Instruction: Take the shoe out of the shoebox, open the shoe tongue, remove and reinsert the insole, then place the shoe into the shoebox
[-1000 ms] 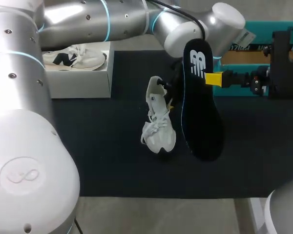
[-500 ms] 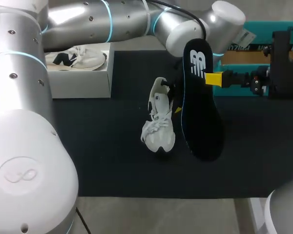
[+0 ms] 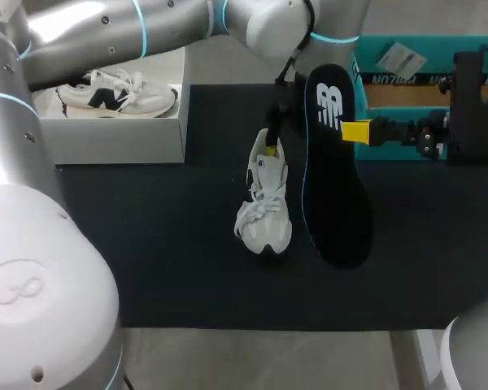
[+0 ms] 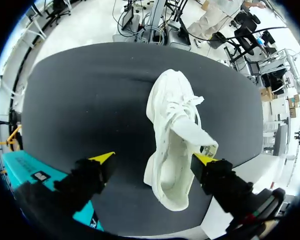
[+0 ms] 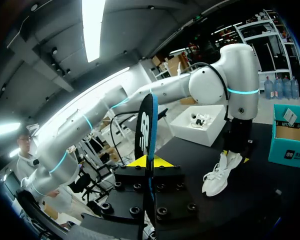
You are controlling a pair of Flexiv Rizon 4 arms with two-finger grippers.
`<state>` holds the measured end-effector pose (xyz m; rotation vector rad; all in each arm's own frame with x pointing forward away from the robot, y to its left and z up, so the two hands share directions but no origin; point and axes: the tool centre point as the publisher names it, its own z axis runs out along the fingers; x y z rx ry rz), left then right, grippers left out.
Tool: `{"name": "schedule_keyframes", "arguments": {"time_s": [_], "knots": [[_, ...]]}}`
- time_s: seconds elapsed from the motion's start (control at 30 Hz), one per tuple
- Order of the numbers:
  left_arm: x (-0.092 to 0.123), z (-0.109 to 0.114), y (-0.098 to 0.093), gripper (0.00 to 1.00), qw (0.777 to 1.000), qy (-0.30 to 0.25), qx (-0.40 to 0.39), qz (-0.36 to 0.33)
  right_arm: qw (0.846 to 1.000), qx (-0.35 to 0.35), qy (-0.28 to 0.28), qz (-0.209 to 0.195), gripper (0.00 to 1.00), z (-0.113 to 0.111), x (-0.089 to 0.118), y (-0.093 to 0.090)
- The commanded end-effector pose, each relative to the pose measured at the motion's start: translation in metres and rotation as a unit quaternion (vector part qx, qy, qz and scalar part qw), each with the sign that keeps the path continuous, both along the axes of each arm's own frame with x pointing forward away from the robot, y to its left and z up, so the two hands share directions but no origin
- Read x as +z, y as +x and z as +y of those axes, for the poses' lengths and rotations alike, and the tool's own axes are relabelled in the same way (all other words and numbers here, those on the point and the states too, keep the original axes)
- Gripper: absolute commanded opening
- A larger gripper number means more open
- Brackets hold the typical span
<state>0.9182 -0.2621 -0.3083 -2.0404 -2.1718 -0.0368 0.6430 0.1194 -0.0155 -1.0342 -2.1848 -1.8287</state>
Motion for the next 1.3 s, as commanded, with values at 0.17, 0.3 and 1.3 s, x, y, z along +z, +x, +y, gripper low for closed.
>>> {"name": "schedule_keyframes", "arguments": {"time_s": [0.17,0.3,1.3], "knots": [[0.048,0.005,-0.005,1.0,0.981,-0.188,0.002,-0.037,1.0,-0.001,0.0,0.001,0.0,0.003,0.0,0.001],[0.072,0.002,-0.005,1.0,0.967,-0.246,-0.009,-0.066,1.0,-0.001,0.0,0.001,0.0,0.003,0.0,0.001],[0.146,-0.006,0.027,1.0,0.807,-0.541,-0.234,-0.043,0.996,-0.054,0.027,0.064,0.0,-0.033,-0.005,0.056]]}}
